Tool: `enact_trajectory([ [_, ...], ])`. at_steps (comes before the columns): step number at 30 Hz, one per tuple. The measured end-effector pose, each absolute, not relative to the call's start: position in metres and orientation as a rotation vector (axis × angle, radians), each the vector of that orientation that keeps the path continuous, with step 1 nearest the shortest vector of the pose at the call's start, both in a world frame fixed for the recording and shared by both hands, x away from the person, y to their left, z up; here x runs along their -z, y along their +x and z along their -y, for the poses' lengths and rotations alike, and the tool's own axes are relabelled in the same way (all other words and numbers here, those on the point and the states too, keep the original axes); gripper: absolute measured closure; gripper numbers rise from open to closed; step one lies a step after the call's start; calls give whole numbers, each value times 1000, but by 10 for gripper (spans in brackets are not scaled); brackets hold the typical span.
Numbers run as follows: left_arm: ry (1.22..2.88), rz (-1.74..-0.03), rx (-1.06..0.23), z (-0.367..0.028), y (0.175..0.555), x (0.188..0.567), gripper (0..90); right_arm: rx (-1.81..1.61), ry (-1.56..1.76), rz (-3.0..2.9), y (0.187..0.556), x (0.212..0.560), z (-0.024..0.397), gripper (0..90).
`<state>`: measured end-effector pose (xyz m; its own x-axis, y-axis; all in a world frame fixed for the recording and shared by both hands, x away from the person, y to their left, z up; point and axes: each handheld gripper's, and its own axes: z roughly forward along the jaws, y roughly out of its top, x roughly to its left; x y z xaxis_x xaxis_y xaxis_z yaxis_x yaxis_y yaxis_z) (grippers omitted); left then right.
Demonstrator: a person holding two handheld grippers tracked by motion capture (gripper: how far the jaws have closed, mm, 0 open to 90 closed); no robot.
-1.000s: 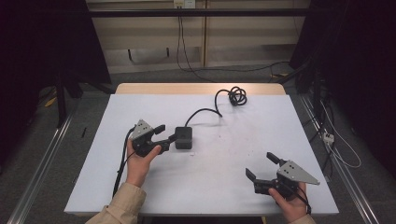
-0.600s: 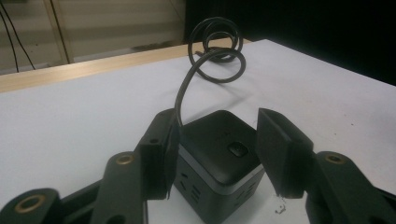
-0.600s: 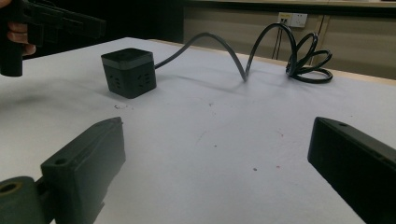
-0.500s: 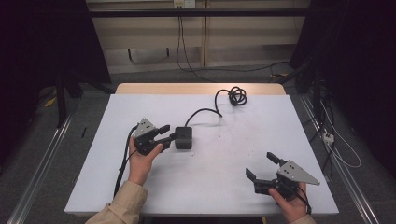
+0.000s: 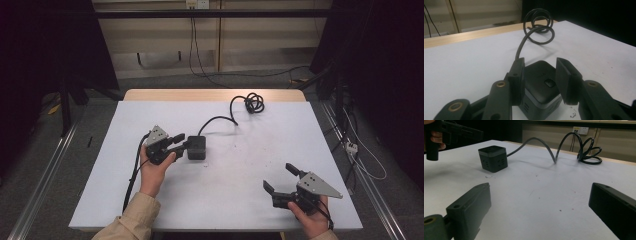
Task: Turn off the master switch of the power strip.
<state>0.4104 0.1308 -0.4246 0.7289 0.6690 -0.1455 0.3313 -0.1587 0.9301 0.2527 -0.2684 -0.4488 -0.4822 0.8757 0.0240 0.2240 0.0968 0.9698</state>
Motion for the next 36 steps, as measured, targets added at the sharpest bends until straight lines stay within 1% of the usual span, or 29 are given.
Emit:
enact_trajectory([
  [1, 1762, -794, -357, -131, 411, 425, 624, -1416, 1079, -1786, 253, 449, 269, 36],
  [9, 1768, -797, -362, -127, 412, 425, 658, -1413, 1077, -1789, 253, 449, 269, 36],
  [17, 1780, -771, -369, -122, 413, 423, 684, -1413, 1079, -1787, 253, 449, 269, 36],
  [36, 1778, -783, -338, -114, 417, 423, 733, -1413, 1074, -1789, 253, 449, 270, 36],
])
